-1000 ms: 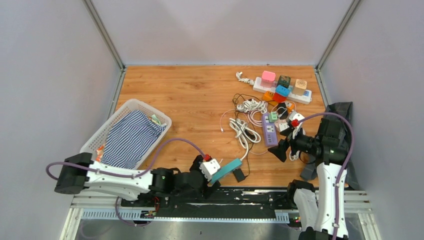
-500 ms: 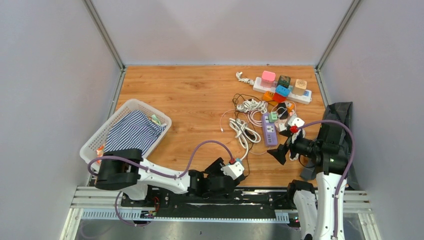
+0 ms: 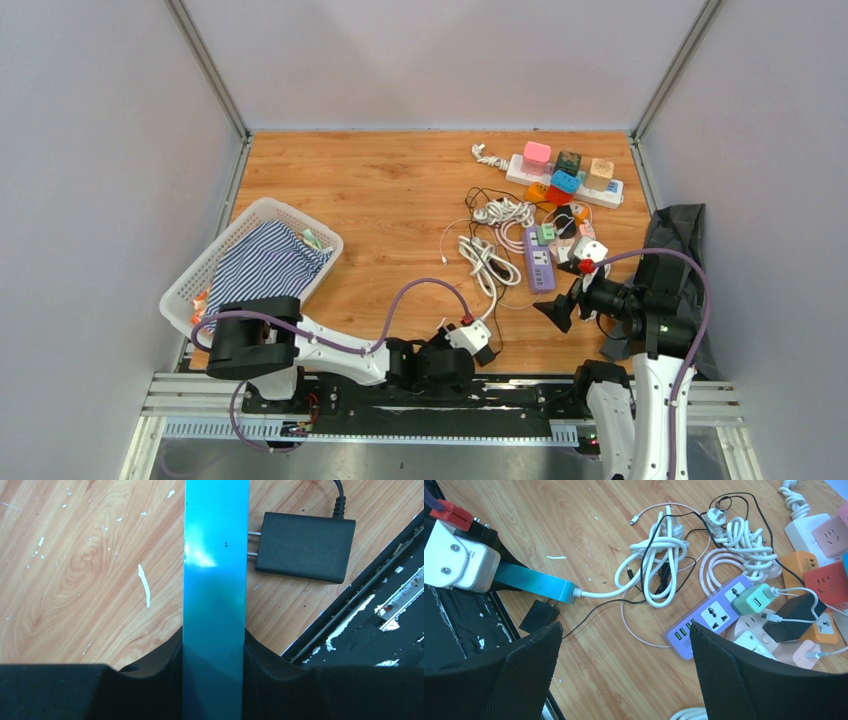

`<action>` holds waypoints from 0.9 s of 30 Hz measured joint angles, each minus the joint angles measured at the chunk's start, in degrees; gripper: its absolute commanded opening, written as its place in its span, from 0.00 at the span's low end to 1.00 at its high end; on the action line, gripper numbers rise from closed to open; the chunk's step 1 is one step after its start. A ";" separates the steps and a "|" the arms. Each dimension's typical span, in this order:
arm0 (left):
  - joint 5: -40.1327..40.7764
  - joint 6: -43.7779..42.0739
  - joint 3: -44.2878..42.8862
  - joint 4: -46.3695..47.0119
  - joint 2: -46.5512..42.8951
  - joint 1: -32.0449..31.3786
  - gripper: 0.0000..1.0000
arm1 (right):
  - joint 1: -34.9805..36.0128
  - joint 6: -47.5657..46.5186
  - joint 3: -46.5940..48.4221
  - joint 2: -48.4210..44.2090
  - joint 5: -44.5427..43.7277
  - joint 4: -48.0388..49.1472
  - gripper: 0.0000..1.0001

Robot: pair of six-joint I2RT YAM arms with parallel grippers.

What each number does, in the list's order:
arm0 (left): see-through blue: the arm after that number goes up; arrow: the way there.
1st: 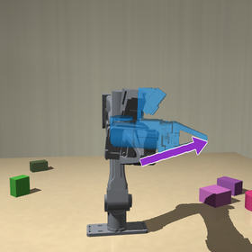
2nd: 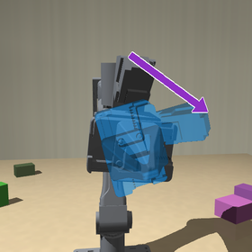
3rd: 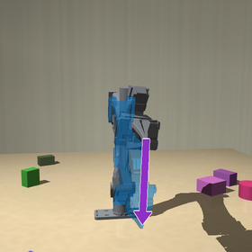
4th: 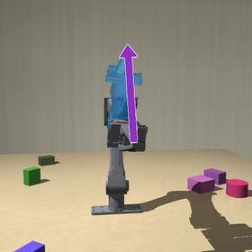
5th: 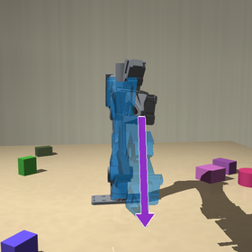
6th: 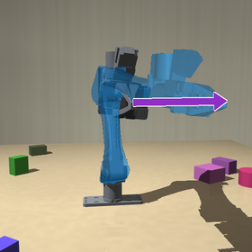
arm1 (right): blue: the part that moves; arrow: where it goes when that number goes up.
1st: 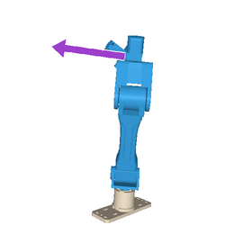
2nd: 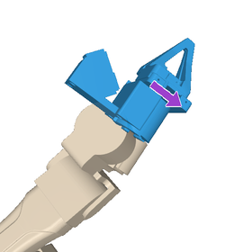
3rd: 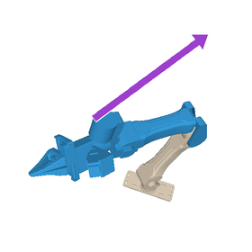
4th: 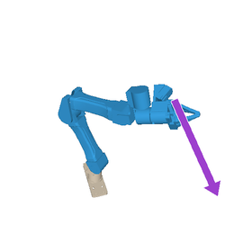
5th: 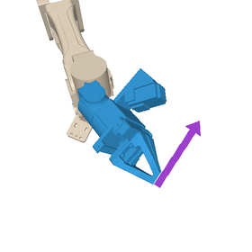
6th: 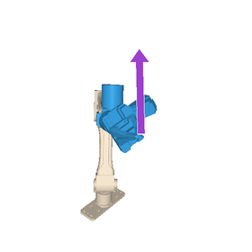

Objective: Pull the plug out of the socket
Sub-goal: Remove the plug from the socket.

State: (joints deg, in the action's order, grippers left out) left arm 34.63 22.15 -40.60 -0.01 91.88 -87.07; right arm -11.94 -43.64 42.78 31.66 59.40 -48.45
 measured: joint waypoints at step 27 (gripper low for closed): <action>-10.99 17.57 14.71 12.59 -20.76 6.12 0.00 | 14.21 -11.87 -4.24 3.10 3.85 -3.65 0.94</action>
State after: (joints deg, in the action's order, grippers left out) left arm 23.64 39.72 -25.89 12.58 71.11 -80.95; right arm 2.26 -55.51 38.54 34.76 63.24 -52.10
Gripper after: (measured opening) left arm 0.366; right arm 0.941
